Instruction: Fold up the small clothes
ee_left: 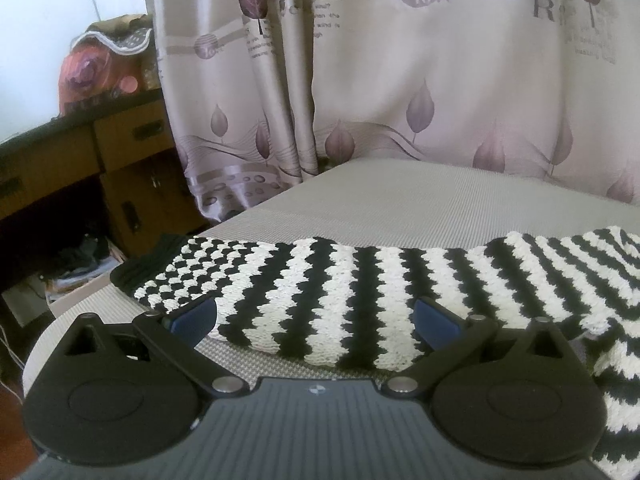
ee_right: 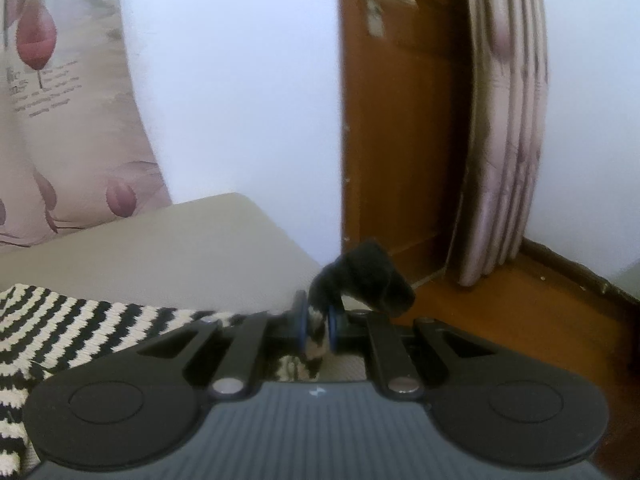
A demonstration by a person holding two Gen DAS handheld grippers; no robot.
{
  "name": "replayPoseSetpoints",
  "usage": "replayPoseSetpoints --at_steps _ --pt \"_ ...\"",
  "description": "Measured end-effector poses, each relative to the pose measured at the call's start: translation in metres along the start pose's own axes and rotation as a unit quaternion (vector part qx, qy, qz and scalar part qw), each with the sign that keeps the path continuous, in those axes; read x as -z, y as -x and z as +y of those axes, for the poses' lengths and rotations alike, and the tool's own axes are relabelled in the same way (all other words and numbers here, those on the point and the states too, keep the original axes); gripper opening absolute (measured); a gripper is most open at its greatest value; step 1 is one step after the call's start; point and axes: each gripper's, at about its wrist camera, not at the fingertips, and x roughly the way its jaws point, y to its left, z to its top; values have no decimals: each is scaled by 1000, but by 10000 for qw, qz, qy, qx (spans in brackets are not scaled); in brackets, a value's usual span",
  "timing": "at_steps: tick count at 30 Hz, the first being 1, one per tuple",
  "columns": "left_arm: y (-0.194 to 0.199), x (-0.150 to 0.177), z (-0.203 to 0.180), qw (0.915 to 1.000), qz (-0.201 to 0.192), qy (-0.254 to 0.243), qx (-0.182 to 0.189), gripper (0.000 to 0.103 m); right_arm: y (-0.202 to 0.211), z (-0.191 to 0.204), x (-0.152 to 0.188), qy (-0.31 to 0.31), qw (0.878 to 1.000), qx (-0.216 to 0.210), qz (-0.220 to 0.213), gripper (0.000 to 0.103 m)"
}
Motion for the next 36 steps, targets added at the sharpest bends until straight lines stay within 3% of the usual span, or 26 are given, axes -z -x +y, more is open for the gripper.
replayPoseSetpoints --at_steps 8,20,29,36 --pt "1 0 5 9996 -78 278 69 103 4 37 -21 16 9994 -328 -93 10" --pt "4 1 24 9968 -182 740 250 103 7 125 -55 -385 9893 -1408 -44 10" --pt "5 3 37 9927 -232 1105 428 103 27 232 -73 36 9768 -2131 -223 10" --pt "3 6 49 9866 -218 1512 578 103 37 316 -65 170 9623 -2711 -127 10"
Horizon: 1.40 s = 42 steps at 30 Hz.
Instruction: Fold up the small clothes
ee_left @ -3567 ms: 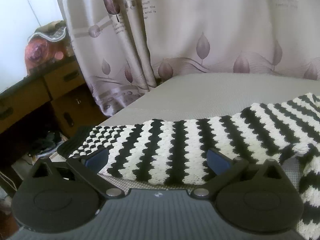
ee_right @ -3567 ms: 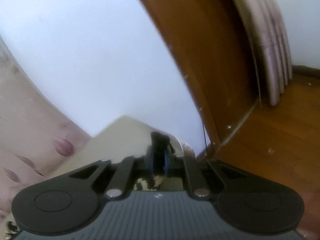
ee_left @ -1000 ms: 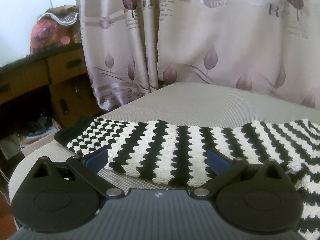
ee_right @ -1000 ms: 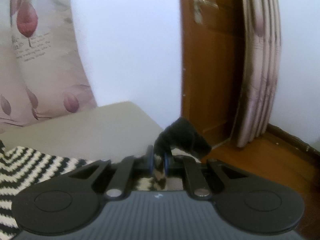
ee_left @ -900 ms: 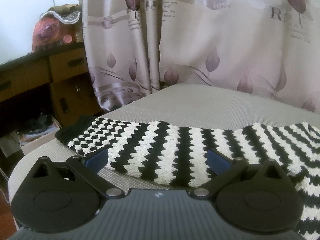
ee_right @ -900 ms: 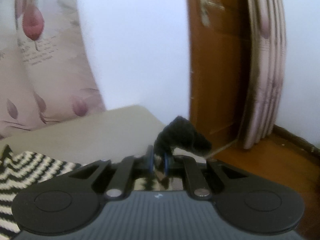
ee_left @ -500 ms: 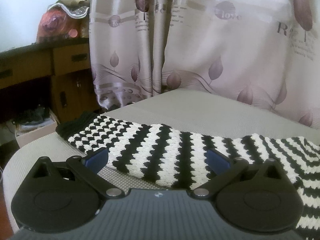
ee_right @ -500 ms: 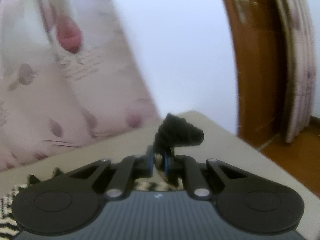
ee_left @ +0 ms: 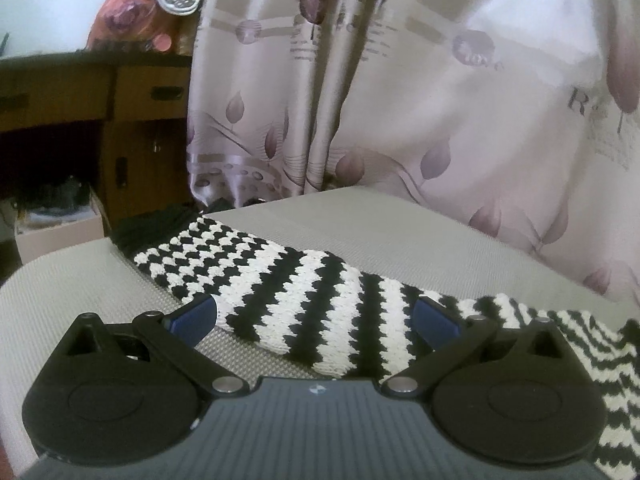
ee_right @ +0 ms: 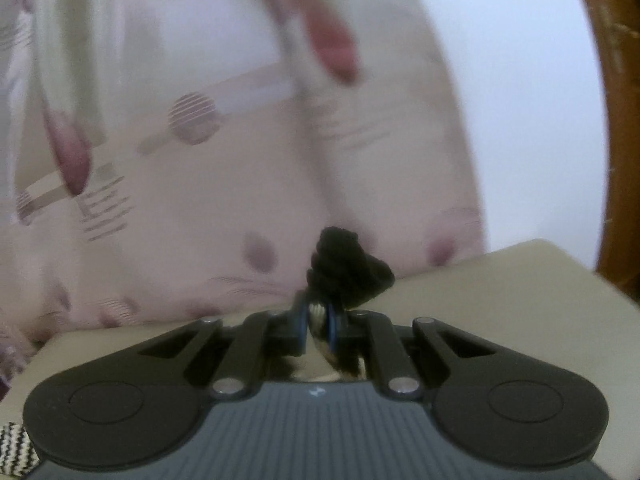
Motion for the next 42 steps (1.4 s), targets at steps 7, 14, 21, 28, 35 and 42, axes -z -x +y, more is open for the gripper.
replayPoseSetpoints --at_steps 7,14,21,28,35,42 --pt "0 0 8 9995 -23 308 93 103 -35 73 26 311 9978 -485 332 10" --pt "1 0 15 9985 -22 509 190 103 -54 122 72 668 9926 -750 684 10" --pt "0 -1 19 9974 -34 676 240 103 -69 146 102 763 9870 -992 1012 10" --pt "-1 -1 20 9970 -25 734 247 103 -74 165 136 1001 9769 -1207 1453 12" --pt "1 -2 20 9970 -30 599 495 103 -75 154 146 407 9607 -2144 1716 47" --pt "62 -27 -32 9762 -414 -774 1982 103 -27 76 69 936 9658 -2289 781 50"
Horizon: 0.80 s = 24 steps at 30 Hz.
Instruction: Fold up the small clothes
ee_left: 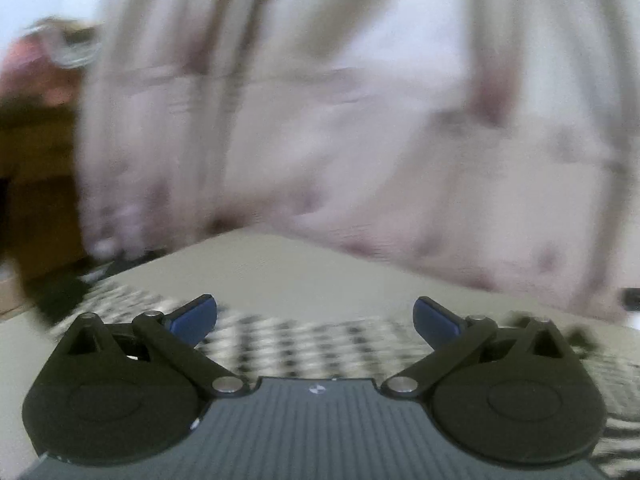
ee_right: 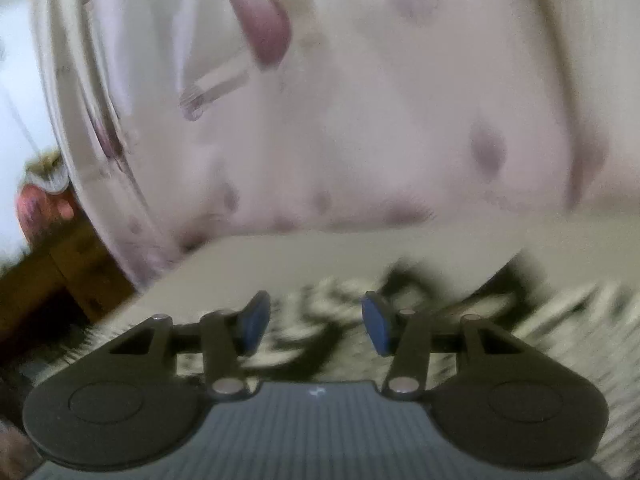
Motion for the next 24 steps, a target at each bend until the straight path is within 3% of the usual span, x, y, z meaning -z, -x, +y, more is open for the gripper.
replayPoseSetpoints --at_steps 2,4,7,10,13,18,20,21,22,24 --pt "-4 -10 -30 9966 293 -118 763 103 12 -31 -16 644 9960 612 130 50" --pt "-11 -11 -64 9892 422 -236 1382 103 8 -75 -27 824 9893 1076 534 50" --pt "-33 2 -113 9798 675 -467 1821 103 -4 -130 -34 924 9776 1614 981 50" --pt "-58 25 -147 9700 915 -570 2179 103 -23 -158 -31 976 9725 1678 1288 50" --pt "-84 47 -162 9641 1127 -730 2291 103 -49 -171 -22 1218 9674 1539 1598 50" --pt "-102 65 -155 9585 1540 -442 2359 103 -82 -186 -12 1434 9646 1107 1914 50" --pt "-103 61 -152 9588 1537 -259 2374 103 -86 -189 -9 1431 9668 867 1931 50" --pt "-106 62 -153 9594 1542 -210 2351 103 -85 -189 -9 1349 9688 653 1975 45" --pt "-109 63 -155 9597 1580 -185 2315 103 -84 -188 -7 1355 9688 508 2014 31" --pt "-114 64 -158 9589 1644 -166 2306 103 -76 -173 3 1768 9630 559 1957 22"
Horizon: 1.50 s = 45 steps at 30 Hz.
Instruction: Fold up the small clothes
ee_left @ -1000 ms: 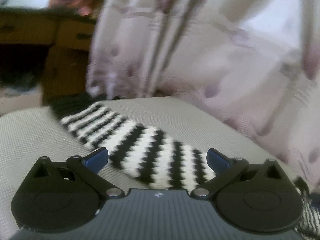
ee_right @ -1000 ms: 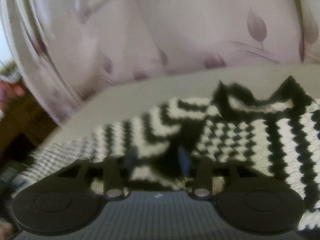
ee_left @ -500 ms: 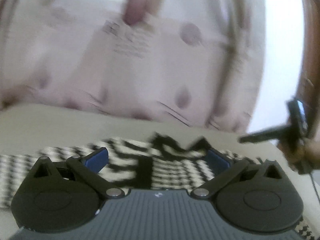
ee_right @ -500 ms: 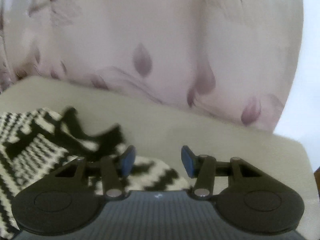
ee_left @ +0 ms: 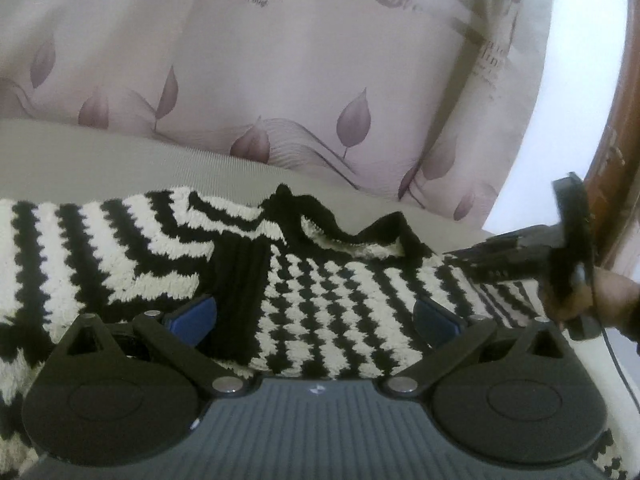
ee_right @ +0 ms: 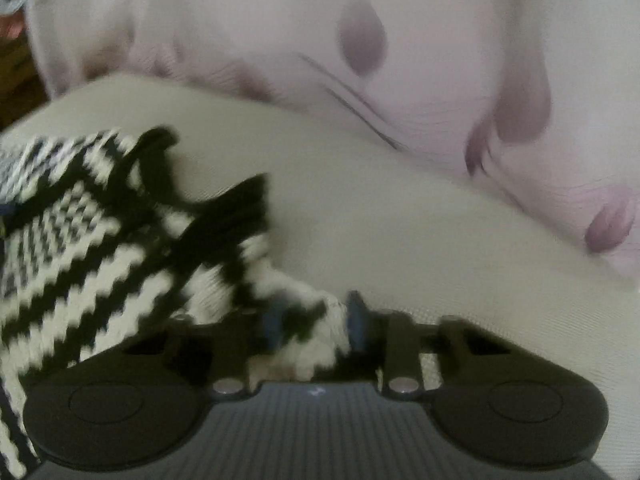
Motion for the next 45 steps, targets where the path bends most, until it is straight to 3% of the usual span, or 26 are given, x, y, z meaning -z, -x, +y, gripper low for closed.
replayPoseSetpoints --at_steps 1,3,6,9,10,14,15,18,20,23,27,30,32,34,36,39,41,45 --pt "0 0 0 10000 4 -5 -2 103 3 7 3 155 9998 107 -15 15" --pt "0 1 0 10000 0 -26 -9 103 10 16 7 312 9988 374 -64 12" --pt "2 0 -1 10000 -13 -64 -24 103 8 21 13 609 9914 1153 -70 10" --pt "3 1 0 10000 -33 -33 -8 103 8 7 19 418 9840 1730 -134 9" --pt "3 1 1 10000 -24 -30 6 103 9 -4 21 183 9845 1740 -126 9" --pt "3 2 1 10000 8 -73 11 103 12 -25 29 -586 9934 883 -431 13" --pt "3 1 1 10000 20 -77 4 103 15 -34 29 -851 9924 746 -488 19" --pt "3 1 2 10000 24 -72 11 103 35 -62 34 -1769 9782 501 -963 23" --pt "2 1 2 10000 42 -78 7 103 57 -71 41 -2025 9690 645 -1262 23" --pt "3 2 2 9999 42 -95 15 103 80 -69 56 -2109 9662 719 -1295 23" --pt "3 2 2 9999 44 -105 15 103 76 -42 71 -1459 9836 559 -897 23" --pt "2 2 2 9999 53 -110 6 103 61 -37 81 -1097 9889 906 -419 22" --pt "3 3 2 9999 55 -124 -11 103 69 -56 83 -1797 9773 935 -619 24" --pt "3 3 2 9999 56 -122 -9 103 97 -66 90 -2450 9579 683 -1336 24" --pt "3 3 2 9999 63 -120 -6 103 120 -63 96 -2704 9480 571 -1577 25" --pt "3 2 2 9999 61 -121 -8 103 145 -29 112 -2442 9549 550 -1599 25" --pt "2 2 2 9999 65 -127 -12 103 154 6 121 -1944 9668 631 -1531 25" --pt "3 3 3 9999 56 -100 -41 103 126 60 136 -736 9869 1243 -712 15"
